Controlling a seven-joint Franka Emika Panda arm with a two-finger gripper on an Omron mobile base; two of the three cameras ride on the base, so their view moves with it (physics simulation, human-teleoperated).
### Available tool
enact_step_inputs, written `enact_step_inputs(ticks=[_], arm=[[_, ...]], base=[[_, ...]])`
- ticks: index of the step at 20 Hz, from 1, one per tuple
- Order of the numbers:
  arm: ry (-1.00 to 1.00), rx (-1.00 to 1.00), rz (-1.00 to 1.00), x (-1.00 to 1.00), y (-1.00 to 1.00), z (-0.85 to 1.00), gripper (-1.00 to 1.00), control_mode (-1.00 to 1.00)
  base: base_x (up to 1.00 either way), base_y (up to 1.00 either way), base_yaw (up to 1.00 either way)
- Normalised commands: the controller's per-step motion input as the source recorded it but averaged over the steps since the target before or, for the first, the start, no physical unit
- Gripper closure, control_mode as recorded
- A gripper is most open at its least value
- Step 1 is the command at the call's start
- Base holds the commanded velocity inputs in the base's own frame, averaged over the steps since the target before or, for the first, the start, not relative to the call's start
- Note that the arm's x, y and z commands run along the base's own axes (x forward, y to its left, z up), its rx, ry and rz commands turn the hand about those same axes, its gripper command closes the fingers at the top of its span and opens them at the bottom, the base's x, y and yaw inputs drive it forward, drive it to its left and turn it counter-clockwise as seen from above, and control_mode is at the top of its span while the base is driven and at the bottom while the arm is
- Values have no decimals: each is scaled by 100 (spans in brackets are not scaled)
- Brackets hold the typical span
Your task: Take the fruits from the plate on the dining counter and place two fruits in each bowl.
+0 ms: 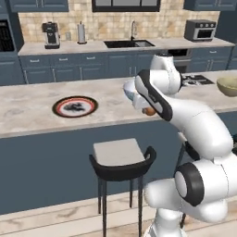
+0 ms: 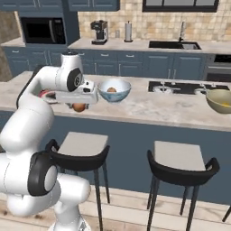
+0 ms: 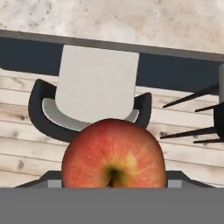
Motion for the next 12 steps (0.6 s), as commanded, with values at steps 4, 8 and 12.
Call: enact_step_inputs(ticks=[4, 8, 12], arm=[[0, 0, 0, 0, 0, 0, 100, 100], [0, 0, 0, 0, 0, 0, 100, 100], [0, 0, 0, 0, 0, 0, 100, 100]], base=[[1, -100, -2], [4, -100, 0], [13, -100, 0]])
